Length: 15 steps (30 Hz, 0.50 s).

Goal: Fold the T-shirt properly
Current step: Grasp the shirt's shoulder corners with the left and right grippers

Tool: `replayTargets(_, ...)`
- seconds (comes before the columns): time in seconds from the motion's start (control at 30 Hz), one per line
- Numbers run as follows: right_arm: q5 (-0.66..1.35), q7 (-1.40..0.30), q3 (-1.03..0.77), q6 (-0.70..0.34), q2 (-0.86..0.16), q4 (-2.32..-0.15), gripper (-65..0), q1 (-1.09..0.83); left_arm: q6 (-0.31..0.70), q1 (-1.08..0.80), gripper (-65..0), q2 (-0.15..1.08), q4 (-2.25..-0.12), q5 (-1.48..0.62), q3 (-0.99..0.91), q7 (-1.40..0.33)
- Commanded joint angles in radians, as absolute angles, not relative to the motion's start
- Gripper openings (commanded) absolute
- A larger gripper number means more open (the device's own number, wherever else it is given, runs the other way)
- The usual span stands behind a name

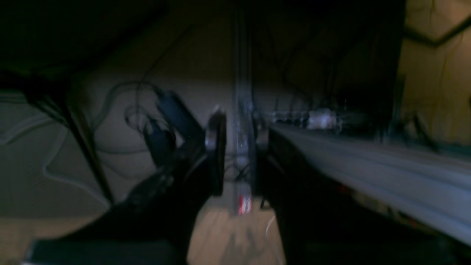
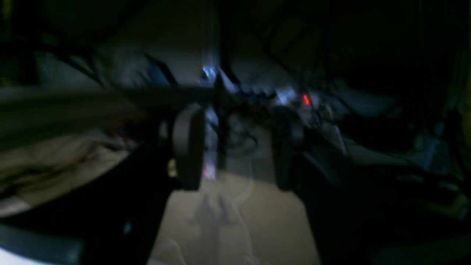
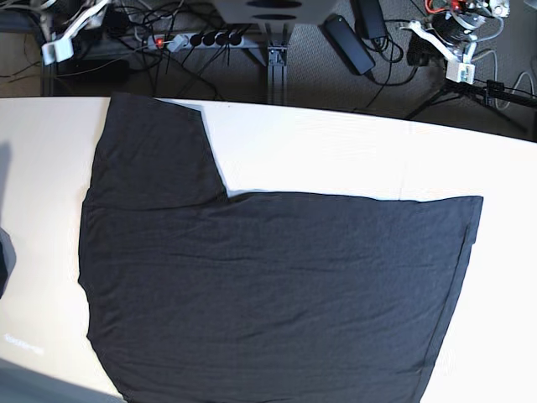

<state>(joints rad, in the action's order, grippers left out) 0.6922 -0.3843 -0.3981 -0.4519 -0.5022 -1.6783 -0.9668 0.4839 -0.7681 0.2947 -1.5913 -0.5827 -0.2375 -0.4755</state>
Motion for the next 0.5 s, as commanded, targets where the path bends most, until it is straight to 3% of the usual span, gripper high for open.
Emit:
replayTargets(0.0, 0.733, -0.382, -0.442, -0.501, -0.518, -1.715, -35.5, -0.972, 0.495, -0.786, -51.2, 0.303, -1.626, -0.594, -0.255, -0.461)
replayTargets(0.23, 0.820, -0.413, -0.589, -0.501, -0.520, -1.801, -35.1, -0.888, 0.495, -0.801, -51.2, 0.332, -1.667, -0.612, -0.280, -0.461)
replayTargets(0.37, 0.820, -0.454, -0.588, -0.501, -0.520, -1.760, -26.3, -0.782, 0.495, -0.801, -51.2, 0.353, -1.668, -0.612, -0.281, -0.461)
replayTargets(0.47, 0.835, -0.465, -0.586, -0.501, -0.520, -1.691, -26.0, -0.705, 0.495, -0.801, -51.2, 0.364, -1.668, -0.610, -0.283, -0.461)
